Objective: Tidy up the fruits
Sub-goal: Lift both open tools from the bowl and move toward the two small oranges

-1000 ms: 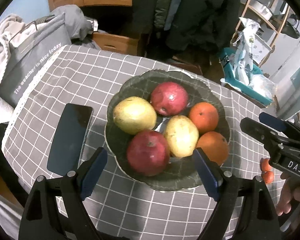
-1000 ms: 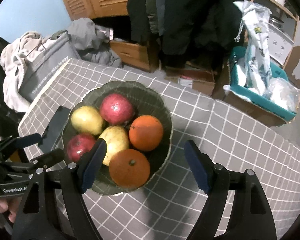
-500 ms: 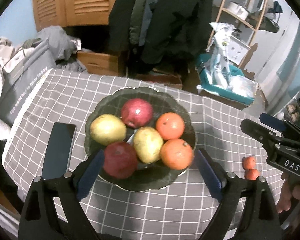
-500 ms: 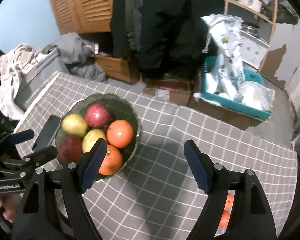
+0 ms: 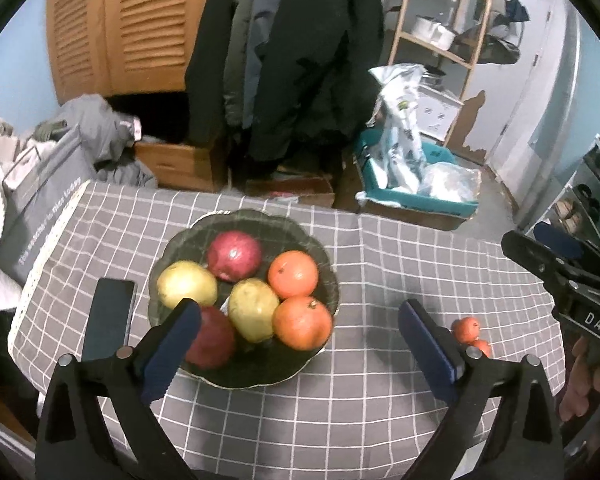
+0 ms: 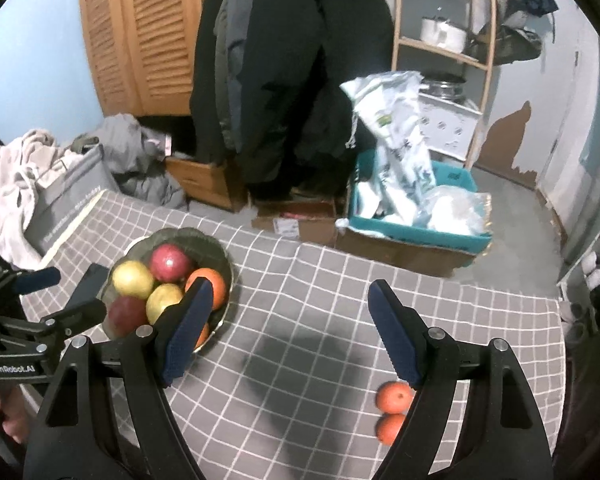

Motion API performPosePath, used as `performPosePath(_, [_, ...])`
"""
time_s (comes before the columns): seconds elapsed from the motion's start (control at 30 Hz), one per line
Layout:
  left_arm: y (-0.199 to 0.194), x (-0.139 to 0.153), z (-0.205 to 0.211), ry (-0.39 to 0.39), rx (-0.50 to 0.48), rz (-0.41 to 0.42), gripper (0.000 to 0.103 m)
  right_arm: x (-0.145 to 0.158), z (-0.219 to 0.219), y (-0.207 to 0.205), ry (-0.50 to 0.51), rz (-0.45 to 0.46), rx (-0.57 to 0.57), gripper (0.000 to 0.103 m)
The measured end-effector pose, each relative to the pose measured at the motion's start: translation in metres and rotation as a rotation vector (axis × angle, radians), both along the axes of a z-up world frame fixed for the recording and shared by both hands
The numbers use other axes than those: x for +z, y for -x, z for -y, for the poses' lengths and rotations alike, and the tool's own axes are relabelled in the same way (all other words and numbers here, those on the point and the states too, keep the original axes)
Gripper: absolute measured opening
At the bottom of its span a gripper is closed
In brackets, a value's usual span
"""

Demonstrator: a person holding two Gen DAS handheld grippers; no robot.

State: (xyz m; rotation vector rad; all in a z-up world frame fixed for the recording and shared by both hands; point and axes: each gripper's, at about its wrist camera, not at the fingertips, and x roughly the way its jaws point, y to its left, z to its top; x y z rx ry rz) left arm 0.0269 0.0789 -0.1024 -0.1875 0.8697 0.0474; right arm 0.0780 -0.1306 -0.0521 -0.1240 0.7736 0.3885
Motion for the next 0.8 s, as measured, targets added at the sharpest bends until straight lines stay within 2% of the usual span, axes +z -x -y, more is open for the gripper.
performPosePath(0.37, [-0.004, 0.015, 0.045, -0.015, -0.089, 0.030, 0.101, 0.008, 0.050, 0.023, 0.015, 0.038, -0.066, 0.080])
performPosePath(0.8, [-0.015, 0.005, 0.108, -0.042, -0.220, 0.008, 0.101, 0.000, 0.106, 0.034, -0.006, 0.016, -0.178, 0.080])
